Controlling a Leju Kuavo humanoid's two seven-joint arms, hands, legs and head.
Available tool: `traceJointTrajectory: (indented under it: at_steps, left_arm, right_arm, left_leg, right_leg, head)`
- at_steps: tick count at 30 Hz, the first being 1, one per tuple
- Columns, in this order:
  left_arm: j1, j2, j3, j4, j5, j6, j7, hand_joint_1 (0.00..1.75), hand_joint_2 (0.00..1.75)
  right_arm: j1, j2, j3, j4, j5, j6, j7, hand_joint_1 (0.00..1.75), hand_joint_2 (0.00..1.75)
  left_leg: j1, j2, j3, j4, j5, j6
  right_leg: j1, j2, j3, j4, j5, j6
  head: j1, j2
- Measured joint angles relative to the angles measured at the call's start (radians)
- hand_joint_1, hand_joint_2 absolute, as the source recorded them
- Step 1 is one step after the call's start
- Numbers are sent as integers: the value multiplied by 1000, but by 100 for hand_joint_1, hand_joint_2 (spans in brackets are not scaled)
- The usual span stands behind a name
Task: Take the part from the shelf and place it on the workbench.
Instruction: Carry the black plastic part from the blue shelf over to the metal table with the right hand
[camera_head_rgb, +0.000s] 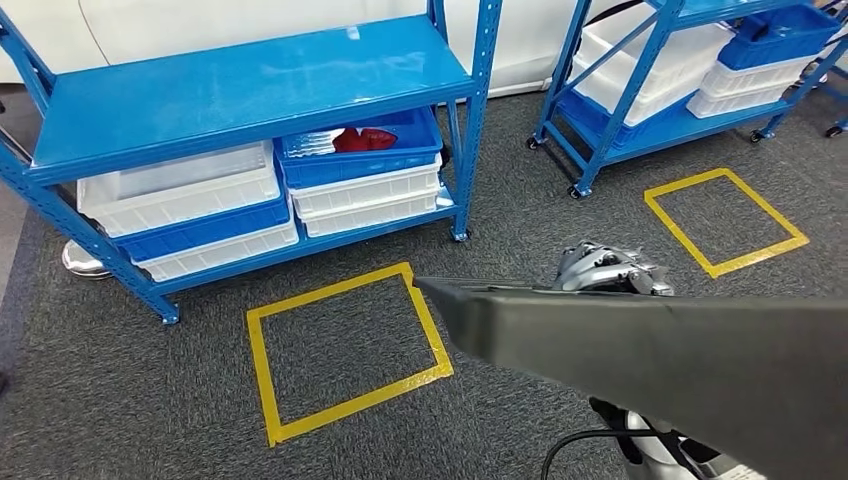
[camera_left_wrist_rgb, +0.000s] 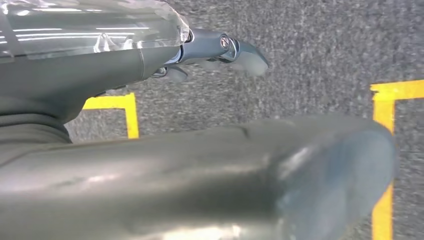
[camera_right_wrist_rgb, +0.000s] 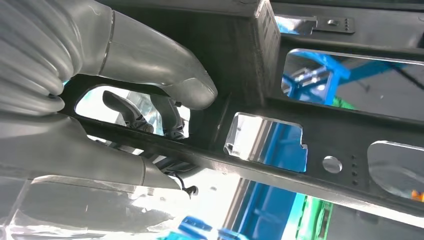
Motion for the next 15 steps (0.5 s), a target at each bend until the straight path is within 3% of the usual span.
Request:
traceJointTrajectory:
  at_steps: [1, 3, 5, 6, 7, 8, 10, 11, 12, 14, 15]
  left_arm:
    - [-2, -4, 0, 0, 0, 0, -3, 0, 0]
    - [-1, -8, 1, 0, -5, -4, -7, 0, 0]
    - [3, -11, 2, 0, -12, -12, -8, 0, 0]
    - [4, -14, 1, 0, -16, -16, -8, 0, 0]
    - [3, -16, 1, 0, -19, -19, -8, 0, 0]
    - [1, -20, 1, 0, -23, -22, -7, 0, 0]
    - [-1, -26, 0, 0, -25, -24, -5, 0, 0]
    - [-3, -29, 0, 0, -24, -24, -2, 0, 0]
    - [-3, -32, 0, 0, -23, -24, 2, 0, 0]
    - [-6, -37, 0, 0, -20, -21, 9, 0, 0]
    - [-8, -39, 0, 0, -19, -20, 11, 0, 0]
  right_arm:
    - [-6, 0, 1, 0, 1, 2, 0, 175, 175]
    - [-19, 1, 2, -1, 9, 2, 0, 175, 175]
    - [-22, 1, 3, -1, 22, -3, 0, 175, 175]
    - [-21, 1, 3, -2, 29, -7, 0, 175, 175]
    - [-21, 1, 3, -4, 35, -11, 1, 175, 175]
    - [-21, 1, 3, -7, 39, -15, 1, 175, 175]
    - [-23, 1, 3, -15, 42, -18, 2, 175, 175]
    - [-24, 1, 3, -18, 41, -16, 3, 175, 175]
    - [-25, 1, 4, -18, 40, -13, 4, 175, 175]
    - [-27, 2, 4, -18, 39, -5, 6, 175, 175]
    - [-30, 1, 4, -18, 39, 0, 8, 175, 175]
  left_leg:
    - [1, 11, -1, -5, 6, 7]
    - [-1, 35, -5, -9, 12, 14]
    - [-4, 61, -9, -8, 12, 14]
    - [-5, 73, -9, -8, 12, 14]
    - [-5, 85, -9, -8, 12, 14]
    - [-6, 96, -8, -8, 11, 13]
    - [-10, 115, -6, -6, 8, 7]
    - [-13, 125, -6, -5, 6, 3]
    - [-15, 134, -5, -5, 5, -2]
    - [-17, 149, -4, -4, 1, -13]
    - [-15, 136, -6, 4, -6, -19]
  right_leg:
    - [1, -24, -13, 26, -19, 4]
    - [1, -79, -62, 135, -85, 10]
    - [-2, -96, -109, 251, -131, 16]
    - [-4, -100, -112, 267, -130, 17]
    - [-4, -104, -94, 240, -110, 17]
    - [-4, -114, -59, 179, -79, 15]
    - [4, -157, 16, 41, -36, 4]
    - [9, -172, 36, 0, -27, -4]
    - [14, -178, 41, -17, -27, -11]
    - [13, -155, 37, -20, -22, -23]
    - [10, -145, 37, -23, -19, -29]
  head:
    - [0, 0]
    - [0, 0]
    - [0, 0]
    - [0, 0]
    - [0, 0]
    - [0, 0]
    - [0, 0]
    - [0, 0]
    - [0, 0]
    - [0, 0]
    - [0, 0]
